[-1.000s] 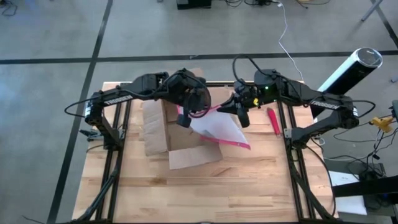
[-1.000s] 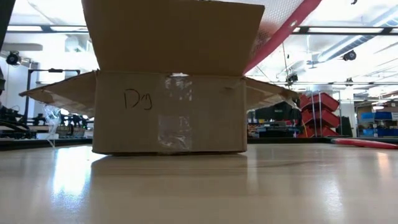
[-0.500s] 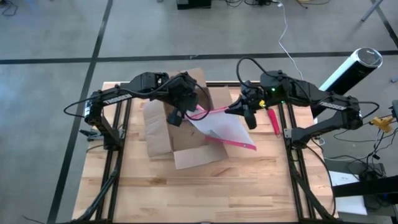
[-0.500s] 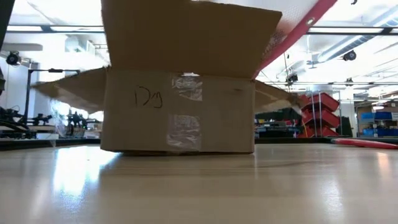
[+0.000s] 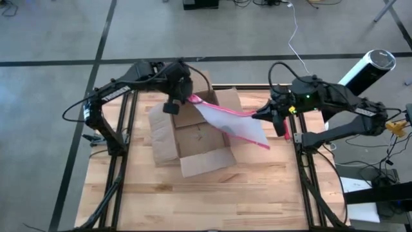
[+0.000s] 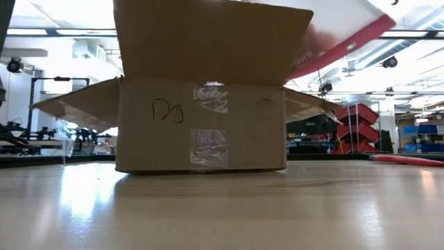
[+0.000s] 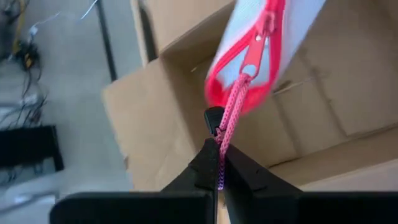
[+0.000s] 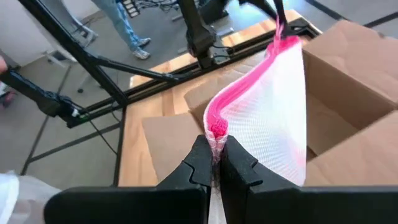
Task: Unpack boxes
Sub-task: Close the zip bag, then put the zip bag on the table
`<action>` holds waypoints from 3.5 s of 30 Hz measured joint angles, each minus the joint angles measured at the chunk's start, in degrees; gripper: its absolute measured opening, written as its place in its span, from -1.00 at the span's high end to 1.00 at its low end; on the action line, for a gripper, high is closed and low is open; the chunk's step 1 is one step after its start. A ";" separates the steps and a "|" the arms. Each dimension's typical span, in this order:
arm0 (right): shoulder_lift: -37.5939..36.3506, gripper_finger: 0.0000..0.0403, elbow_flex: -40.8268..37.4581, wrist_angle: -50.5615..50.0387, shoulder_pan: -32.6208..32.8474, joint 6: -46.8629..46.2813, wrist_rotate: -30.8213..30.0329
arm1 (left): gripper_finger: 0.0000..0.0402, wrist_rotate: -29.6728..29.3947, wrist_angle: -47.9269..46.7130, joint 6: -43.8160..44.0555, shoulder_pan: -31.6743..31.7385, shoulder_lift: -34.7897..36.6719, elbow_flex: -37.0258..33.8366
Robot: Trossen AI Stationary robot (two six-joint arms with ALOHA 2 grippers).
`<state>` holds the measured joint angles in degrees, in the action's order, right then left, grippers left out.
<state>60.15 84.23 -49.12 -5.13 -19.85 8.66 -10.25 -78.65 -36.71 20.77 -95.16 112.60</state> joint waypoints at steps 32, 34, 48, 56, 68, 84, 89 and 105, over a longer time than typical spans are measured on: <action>-4.08 1.00 0.02 2.11 0.01 4.67 -17.67 | 1.00 4.95 13.30 5.55 7.25 4.61 0.00; -4.52 1.00 0.02 2.07 0.01 4.67 -18.22 | 1.00 6.36 14.77 6.37 7.05 4.57 0.00; -12.20 1.00 0.02 -13.95 0.01 -3.13 -18.74 | 0.66 6.74 16.05 7.28 7.02 4.59 0.00; -17.28 1.00 0.02 -14.25 0.01 -5.38 -22.21 | 0.23 6.77 15.81 7.17 7.10 4.53 0.00; -17.41 1.00 0.02 -10.25 -0.02 -1.45 -22.28 | -0.09 19.50 15.47 3.69 6.39 4.46 -8.89; -16.52 1.00 0.02 -10.05 -0.02 -2.05 -22.28 | -0.08 23.73 47.77 -6.34 -4.58 4.35 -31.69; -15.67 1.00 -0.01 -8.34 -0.03 -2.68 -22.24 | -0.10 24.36 49.71 -6.78 -4.61 4.07 -36.01; -6.26 1.00 -0.02 1.76 -0.03 -2.32 -17.10 | -0.07 27.68 62.09 -4.74 -4.82 2.39 -45.35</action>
<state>53.89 84.20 -47.36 -5.16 -22.17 -8.45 17.43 -16.56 -41.45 15.94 -92.77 67.24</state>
